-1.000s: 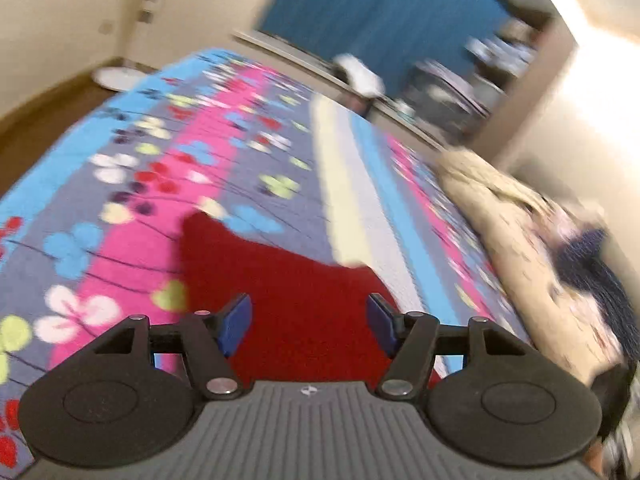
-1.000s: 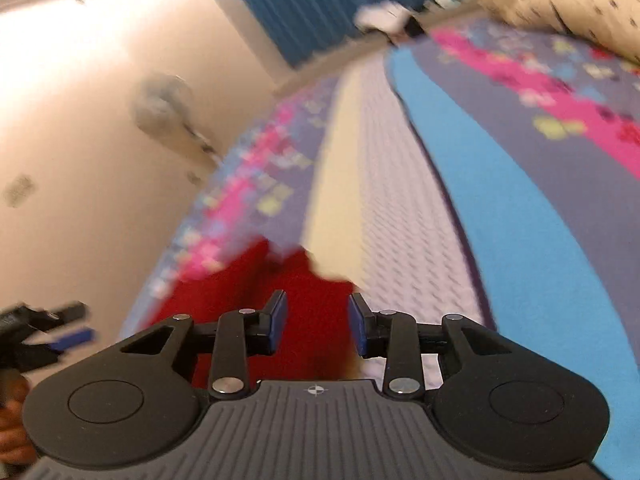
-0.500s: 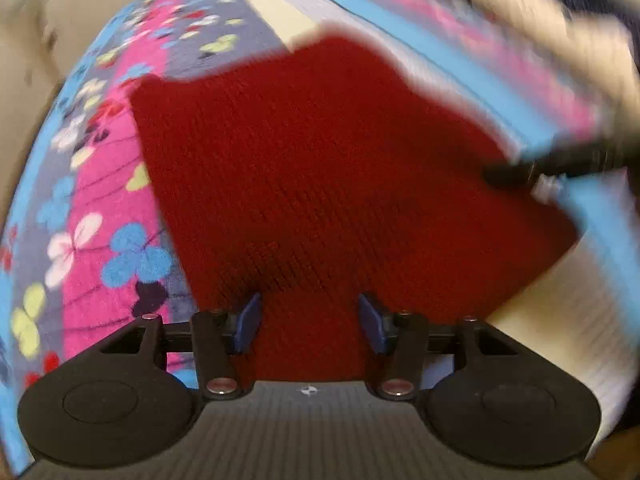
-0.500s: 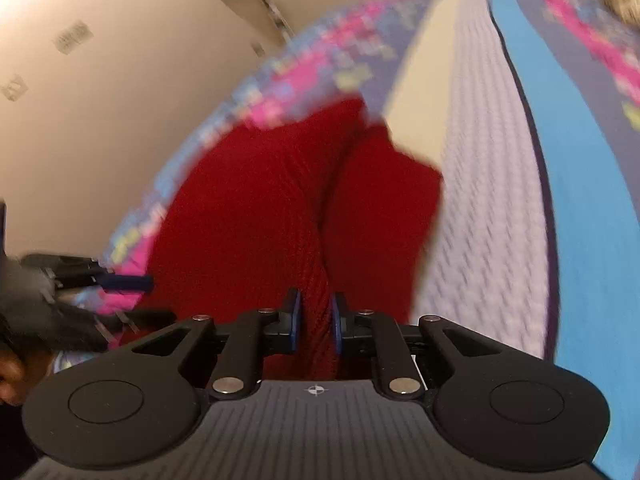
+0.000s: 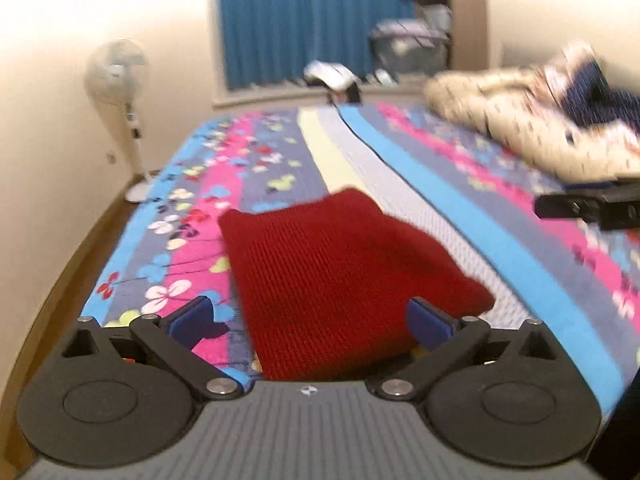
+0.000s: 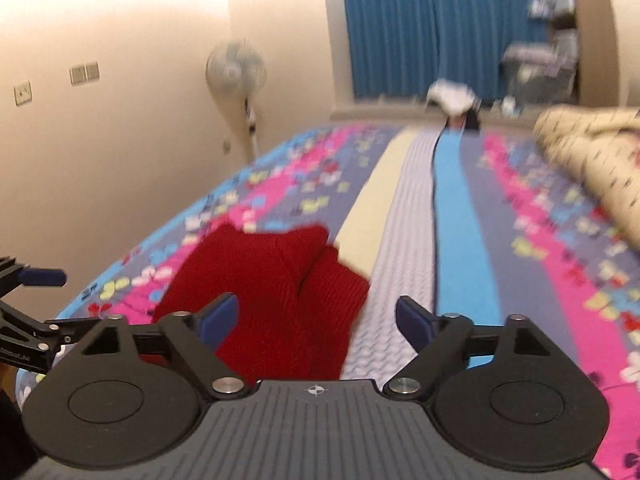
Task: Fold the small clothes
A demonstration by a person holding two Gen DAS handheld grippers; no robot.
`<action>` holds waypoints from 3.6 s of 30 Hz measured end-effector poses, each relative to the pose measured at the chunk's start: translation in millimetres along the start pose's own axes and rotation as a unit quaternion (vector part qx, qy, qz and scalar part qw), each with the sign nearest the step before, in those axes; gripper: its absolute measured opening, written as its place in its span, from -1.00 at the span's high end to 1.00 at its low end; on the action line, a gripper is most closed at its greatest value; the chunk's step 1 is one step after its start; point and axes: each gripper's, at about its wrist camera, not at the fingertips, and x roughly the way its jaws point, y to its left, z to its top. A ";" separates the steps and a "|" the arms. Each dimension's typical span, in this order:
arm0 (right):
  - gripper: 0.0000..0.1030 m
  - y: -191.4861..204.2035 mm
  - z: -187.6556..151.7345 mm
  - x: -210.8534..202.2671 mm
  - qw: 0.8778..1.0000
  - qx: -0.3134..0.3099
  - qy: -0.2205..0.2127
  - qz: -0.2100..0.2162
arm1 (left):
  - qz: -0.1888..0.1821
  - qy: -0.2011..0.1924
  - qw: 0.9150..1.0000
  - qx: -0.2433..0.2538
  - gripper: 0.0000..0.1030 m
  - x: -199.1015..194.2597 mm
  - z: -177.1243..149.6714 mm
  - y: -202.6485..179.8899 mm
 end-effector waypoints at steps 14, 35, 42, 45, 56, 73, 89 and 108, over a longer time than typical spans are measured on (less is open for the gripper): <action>-0.86 29.5 -39.1 -10.3 0.999 -0.002 0.005 -0.054 | 0.066 0.065 0.988 -0.125 -0.99 5.9 -23.5 -2.2; -0.92 51.6 -34.5 16.8 0.999 -0.028 0.024 -0.022 | 0.079 0.103 0.984 -0.123 -0.99 40.0 -23.4 -2.3; -0.92 59.2 -36.0 19.4 0.998 -0.047 0.031 -0.016 | 0.068 0.107 0.984 -0.122 -0.99 42.9 -23.5 -4.1; -0.92 59.5 -36.0 21.2 0.998 -0.046 0.035 -0.016 | 0.065 0.108 0.985 -0.121 -0.99 43.5 -23.2 -5.2; -0.92 61.4 -37.6 23.5 0.998 -0.050 0.041 -0.011 | 0.064 0.107 0.985 -0.119 -0.99 43.7 -23.3 -5.1; -0.93 61.5 -39.4 24.3 0.997 -0.058 0.045 -0.008 | 0.065 0.108 0.985 -0.119 -0.99 43.8 -23.2 -5.3; -0.93 64.2 -40.8 24.1 0.996 -0.072 0.044 -0.006 | 0.064 0.107 0.985 -0.119 -0.99 43.9 -23.4 -5.6; -0.93 64.8 -40.7 22.8 0.996 -0.076 0.043 -0.005 | 0.062 0.107 0.986 -0.116 -0.99 44.8 -23.9 -4.8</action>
